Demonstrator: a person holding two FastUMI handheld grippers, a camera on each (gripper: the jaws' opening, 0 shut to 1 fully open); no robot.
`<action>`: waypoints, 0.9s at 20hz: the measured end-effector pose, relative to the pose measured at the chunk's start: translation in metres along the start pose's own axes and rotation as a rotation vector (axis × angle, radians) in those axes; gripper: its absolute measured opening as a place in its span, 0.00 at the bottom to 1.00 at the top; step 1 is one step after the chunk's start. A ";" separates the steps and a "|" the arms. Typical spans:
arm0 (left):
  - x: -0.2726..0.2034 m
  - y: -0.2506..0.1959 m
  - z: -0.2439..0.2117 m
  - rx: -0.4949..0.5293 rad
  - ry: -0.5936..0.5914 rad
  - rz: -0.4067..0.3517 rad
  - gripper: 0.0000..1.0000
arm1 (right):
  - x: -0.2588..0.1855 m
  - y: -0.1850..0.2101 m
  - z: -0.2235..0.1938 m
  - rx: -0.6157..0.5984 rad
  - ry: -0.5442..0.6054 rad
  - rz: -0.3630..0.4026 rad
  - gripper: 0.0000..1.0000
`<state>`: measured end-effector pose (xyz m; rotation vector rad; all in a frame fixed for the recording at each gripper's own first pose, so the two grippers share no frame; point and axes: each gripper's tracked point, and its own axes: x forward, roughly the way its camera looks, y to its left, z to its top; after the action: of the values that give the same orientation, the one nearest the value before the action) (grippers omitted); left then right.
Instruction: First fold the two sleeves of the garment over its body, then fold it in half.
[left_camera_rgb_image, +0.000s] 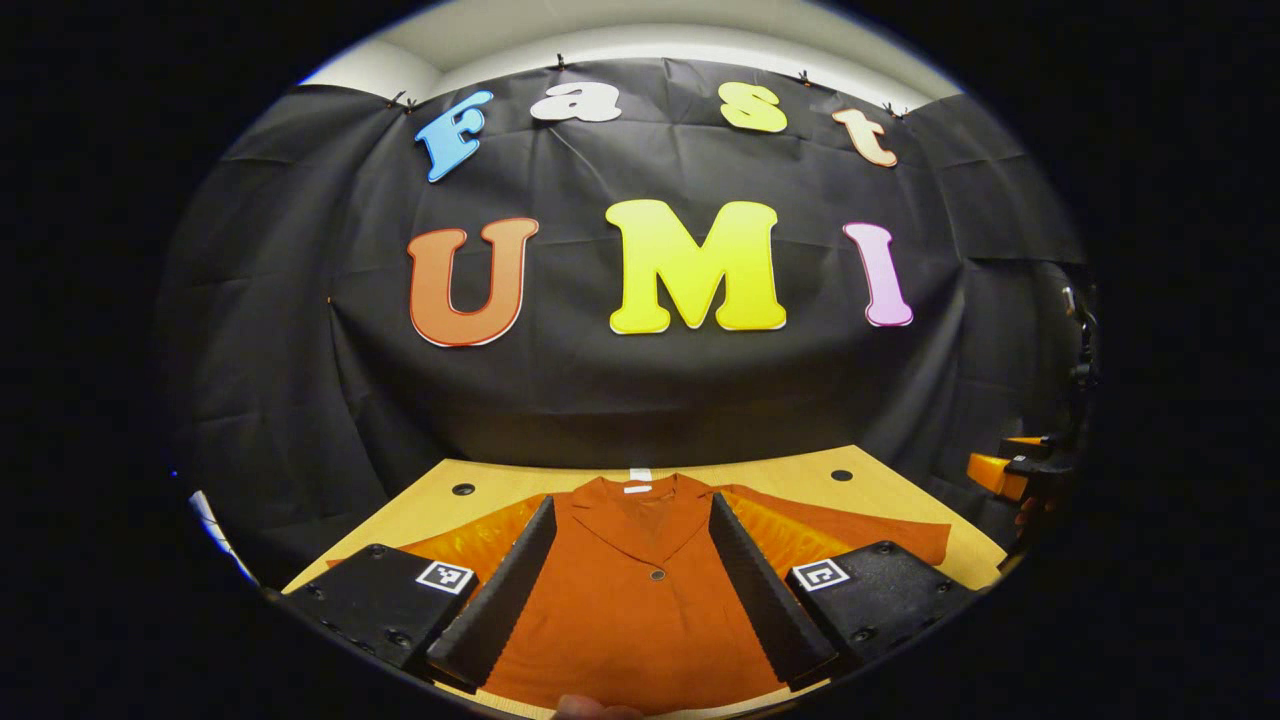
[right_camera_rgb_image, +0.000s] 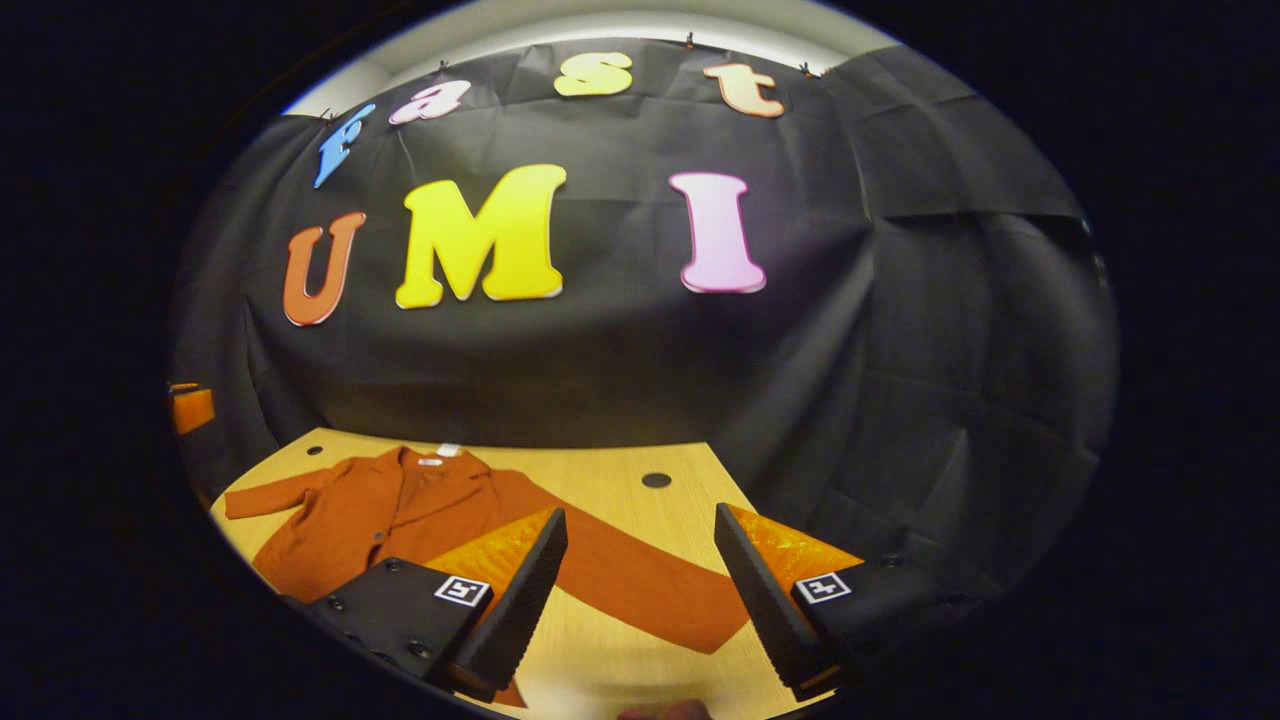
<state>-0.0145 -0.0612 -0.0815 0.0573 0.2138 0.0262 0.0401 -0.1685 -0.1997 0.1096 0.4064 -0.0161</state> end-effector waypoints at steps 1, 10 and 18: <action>0.000 -0.003 -0.002 0.009 0.007 0.001 0.99 | 0.013 -0.012 -0.018 0.020 0.043 -0.004 0.94; -0.002 -0.011 -0.027 0.030 0.125 0.085 0.99 | 0.111 -0.094 -0.131 0.004 0.301 -0.077 0.95; 0.007 -0.019 -0.020 0.061 0.125 0.107 0.99 | 0.124 -0.106 -0.167 0.032 0.413 -0.074 0.96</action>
<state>-0.0118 -0.0789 -0.1035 0.1280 0.3367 0.1303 0.0844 -0.2547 -0.4127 0.1301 0.8228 -0.0739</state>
